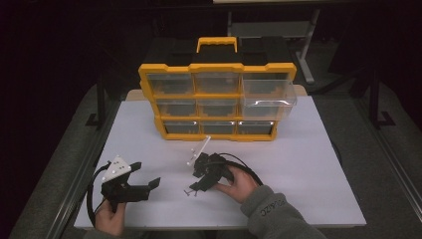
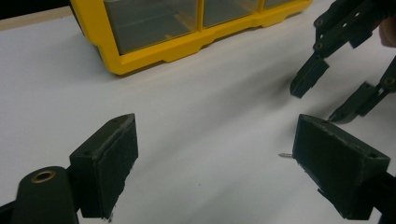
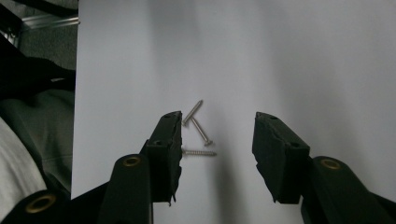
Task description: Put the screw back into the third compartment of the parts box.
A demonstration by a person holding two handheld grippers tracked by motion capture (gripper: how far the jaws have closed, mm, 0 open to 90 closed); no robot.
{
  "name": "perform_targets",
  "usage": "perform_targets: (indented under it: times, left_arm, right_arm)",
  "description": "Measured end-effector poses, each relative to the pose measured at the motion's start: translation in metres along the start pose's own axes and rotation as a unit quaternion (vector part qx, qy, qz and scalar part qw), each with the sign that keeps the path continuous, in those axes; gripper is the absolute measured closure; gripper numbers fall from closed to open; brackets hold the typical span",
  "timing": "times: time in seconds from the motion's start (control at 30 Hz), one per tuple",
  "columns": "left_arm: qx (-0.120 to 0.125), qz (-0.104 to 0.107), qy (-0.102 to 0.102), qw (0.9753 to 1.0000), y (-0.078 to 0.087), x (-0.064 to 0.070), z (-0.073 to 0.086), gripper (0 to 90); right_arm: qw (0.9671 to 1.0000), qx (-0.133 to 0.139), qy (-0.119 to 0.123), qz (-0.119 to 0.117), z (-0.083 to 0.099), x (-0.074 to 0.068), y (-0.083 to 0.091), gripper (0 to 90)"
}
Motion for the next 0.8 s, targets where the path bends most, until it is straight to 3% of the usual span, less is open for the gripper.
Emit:
perform_targets:
  times: [0.07,0.33,0.63,0.8]
  left_arm:
    - [-0.003,0.000,-0.001,1.0000,-0.001,0.000,0.001,14.0]
    - [-0.001,0.001,-0.005,1.0000,0.001,0.000,0.000,14.0]
    - [-0.001,0.004,-0.006,1.0000,-0.002,0.001,-0.001,14.0]
    - [-0.005,0.005,-0.001,1.0000,-0.003,-0.001,0.000,14.0]
  right_arm:
    - [0.9999,-0.006,0.012,0.000,-0.004,0.000,-0.004,54.7]
    - [0.9992,-0.028,0.021,-0.019,-0.010,-0.001,-0.018,61.3]
    - [0.9983,-0.051,0.030,-0.003,-0.008,0.000,-0.031,68.2]
    - [0.9973,-0.054,0.047,0.013,-0.007,0.000,-0.034,76.7]
Point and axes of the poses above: each handheld gripper's, and its own axes: y roughly backward along the jaws, z roughly out of its underside, x roughly to its right, the point moved 3 cm from there along -y, roughly forward along the jaws, and after that the axes turned 7 degrees about -x, right-handed, at the moved point
